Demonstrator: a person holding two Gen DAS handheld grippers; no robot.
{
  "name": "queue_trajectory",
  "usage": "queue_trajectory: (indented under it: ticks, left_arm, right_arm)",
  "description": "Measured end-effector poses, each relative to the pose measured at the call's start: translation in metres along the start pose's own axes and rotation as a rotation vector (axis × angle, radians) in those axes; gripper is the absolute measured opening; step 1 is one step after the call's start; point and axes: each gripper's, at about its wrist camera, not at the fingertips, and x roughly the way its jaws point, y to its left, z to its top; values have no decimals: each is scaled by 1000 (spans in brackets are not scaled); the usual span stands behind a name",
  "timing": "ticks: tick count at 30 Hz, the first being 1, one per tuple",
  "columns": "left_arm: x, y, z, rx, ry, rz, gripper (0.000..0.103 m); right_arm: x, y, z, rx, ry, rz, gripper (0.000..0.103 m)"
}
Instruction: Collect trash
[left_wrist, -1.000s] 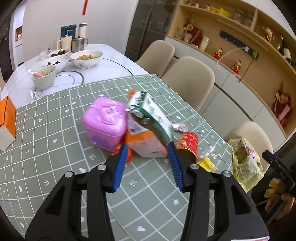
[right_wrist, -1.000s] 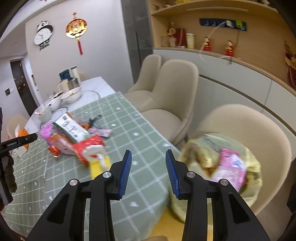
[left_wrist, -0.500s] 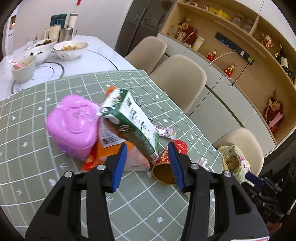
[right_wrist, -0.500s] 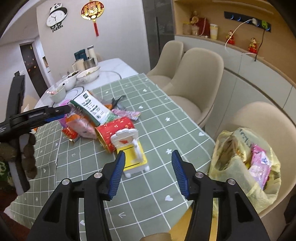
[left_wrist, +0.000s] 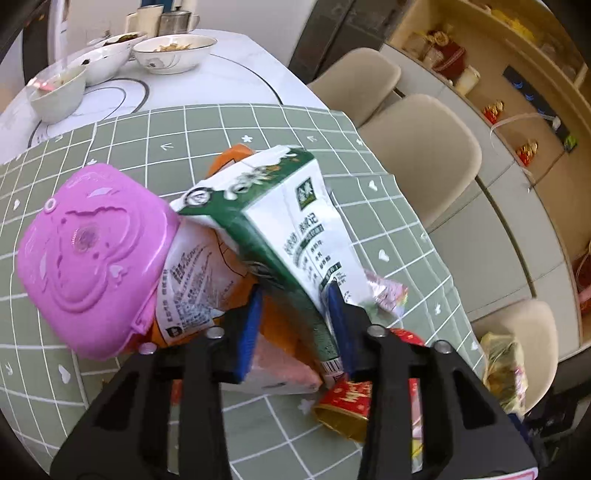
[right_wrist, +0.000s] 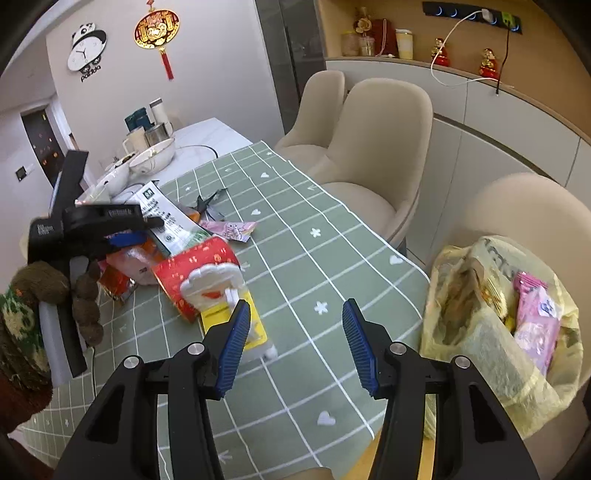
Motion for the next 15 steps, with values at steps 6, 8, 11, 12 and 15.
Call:
queue_trajectory:
  ticks: [6,8,11,12,15]
  left_arm:
    - [-26,11,-14,71,18,-82,24]
    - [-44,19,-23,88,32,-117,21]
    - [-68,34,-35,94,54,-143,19]
    - [-74,37,-39,96,58,-148,19]
    - [-91,53,-52,112,66,-148,18]
  right_arm:
    - [16,39,19,-110,10,99,49]
    - [21,58,21,-178,13,125,49]
    - [26,88,24,-273,21,169,49]
    - [28,96,25,-293,22,179,49]
    - [31,109,29,-309,26,183,49]
